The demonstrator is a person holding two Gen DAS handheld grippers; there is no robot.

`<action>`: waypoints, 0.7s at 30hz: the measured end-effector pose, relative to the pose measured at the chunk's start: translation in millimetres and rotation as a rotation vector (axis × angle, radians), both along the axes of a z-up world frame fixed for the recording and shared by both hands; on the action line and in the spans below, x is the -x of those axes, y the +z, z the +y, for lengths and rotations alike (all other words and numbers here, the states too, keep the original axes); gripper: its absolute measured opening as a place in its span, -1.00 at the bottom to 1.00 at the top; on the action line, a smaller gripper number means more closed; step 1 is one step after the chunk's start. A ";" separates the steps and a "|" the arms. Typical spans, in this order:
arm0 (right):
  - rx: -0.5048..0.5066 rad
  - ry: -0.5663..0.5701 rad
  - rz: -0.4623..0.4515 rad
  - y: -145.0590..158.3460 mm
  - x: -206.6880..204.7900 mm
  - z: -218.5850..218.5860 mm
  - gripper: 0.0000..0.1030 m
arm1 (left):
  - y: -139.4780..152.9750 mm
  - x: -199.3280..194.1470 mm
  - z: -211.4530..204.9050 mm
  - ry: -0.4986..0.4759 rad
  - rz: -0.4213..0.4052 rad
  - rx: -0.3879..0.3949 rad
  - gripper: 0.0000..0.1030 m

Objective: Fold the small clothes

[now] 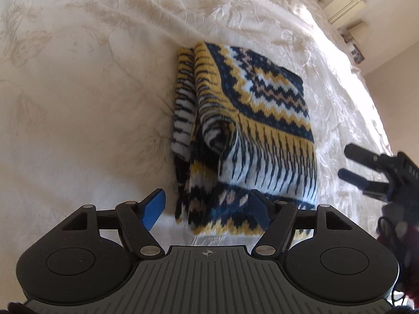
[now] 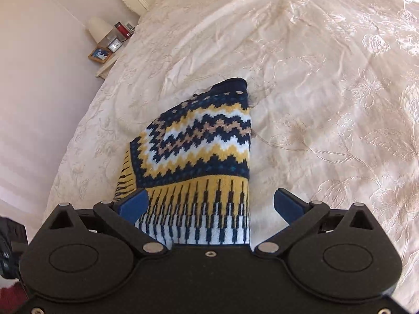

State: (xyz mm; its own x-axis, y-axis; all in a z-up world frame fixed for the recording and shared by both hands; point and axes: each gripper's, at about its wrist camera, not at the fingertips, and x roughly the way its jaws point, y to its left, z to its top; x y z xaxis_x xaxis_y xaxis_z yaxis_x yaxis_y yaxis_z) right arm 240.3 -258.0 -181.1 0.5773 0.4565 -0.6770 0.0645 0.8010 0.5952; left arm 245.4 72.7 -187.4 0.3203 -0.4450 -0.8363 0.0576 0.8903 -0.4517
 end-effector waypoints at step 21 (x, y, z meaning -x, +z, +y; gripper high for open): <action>-0.195 0.055 0.155 -69.8 -102.6 6.6 0.99 | -49.6 -47.7 -28.6 -0.069 0.051 0.119 0.57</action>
State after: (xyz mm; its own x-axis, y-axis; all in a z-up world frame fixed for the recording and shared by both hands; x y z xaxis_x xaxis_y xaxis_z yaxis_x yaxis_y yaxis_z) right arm 342.9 -251.4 -250.9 0.4440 0.6153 -0.6513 0.1261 0.6768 0.7253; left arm 293.1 44.1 -237.1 0.2439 -0.5614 -0.7908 0.0912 0.8251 -0.5576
